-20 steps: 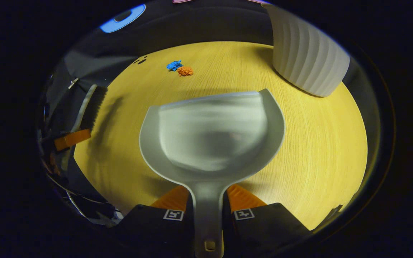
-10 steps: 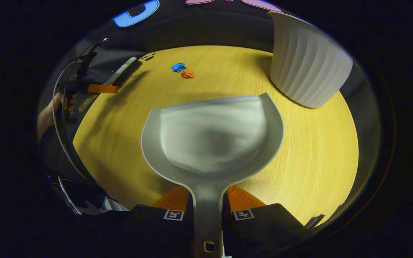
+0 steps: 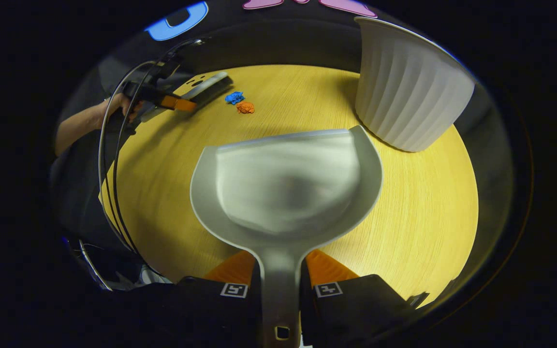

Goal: Pick up the small broom and dustpan from the desktop, sweep the trash into the dustpan with the broom, and then empty the trash into the garbage bin.

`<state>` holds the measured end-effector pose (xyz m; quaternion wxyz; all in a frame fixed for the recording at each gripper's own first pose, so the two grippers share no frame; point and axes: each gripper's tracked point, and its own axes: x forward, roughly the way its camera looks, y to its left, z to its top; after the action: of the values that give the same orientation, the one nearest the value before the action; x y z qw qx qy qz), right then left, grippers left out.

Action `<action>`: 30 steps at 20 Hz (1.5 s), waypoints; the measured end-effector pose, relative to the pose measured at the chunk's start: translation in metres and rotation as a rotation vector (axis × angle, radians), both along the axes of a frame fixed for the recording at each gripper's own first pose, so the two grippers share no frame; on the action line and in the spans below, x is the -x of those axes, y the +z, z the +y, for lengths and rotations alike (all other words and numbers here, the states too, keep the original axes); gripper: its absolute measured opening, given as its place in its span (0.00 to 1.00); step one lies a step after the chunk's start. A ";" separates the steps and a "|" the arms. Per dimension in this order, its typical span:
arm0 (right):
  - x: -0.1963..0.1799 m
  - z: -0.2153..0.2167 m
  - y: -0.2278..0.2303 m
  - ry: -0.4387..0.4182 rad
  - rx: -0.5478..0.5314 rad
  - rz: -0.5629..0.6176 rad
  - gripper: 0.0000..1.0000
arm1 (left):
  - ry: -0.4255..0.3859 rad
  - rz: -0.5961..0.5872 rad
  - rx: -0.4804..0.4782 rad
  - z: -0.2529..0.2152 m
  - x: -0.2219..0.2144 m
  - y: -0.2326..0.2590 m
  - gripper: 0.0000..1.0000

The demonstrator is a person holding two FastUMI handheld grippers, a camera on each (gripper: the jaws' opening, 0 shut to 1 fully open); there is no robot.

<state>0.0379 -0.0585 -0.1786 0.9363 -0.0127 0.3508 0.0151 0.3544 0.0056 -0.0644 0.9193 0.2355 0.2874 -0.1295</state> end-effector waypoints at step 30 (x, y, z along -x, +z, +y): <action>0.005 -0.006 -0.047 0.115 0.073 0.027 0.35 | -0.624 0.406 -0.038 -0.156 0.206 -0.061 0.25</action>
<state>0.0331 -0.0648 -0.2258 0.9280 -0.0666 0.3623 0.0561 0.1483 -0.1503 -0.1251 0.7555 0.2982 0.3806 -0.4422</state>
